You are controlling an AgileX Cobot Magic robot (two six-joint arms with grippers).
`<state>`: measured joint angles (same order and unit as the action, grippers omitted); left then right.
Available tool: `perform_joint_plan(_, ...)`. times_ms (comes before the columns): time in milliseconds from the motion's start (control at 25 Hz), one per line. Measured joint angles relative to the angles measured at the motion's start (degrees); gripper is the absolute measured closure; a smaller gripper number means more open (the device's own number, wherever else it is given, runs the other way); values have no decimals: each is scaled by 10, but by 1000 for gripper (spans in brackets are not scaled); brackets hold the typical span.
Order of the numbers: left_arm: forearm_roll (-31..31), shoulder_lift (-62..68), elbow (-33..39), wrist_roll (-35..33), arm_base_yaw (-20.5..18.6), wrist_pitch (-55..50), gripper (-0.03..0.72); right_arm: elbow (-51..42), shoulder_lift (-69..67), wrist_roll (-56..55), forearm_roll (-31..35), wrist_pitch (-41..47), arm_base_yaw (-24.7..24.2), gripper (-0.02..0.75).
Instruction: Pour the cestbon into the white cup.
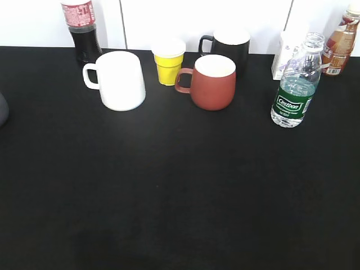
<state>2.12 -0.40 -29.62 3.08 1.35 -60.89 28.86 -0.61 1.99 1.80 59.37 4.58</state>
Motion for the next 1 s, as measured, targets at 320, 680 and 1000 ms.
perform_joint_plan(320,0,0,0,0,0,0,448,0,9,1,0,1,-50,144)
perform_joint_plan(680,0,0,0,0,0,0,449,0,9,1,0,1,-51,144)
perform_joint_plan(1000,0,0,0,0,0,0,448,0,9,2,0,1,-51,144)
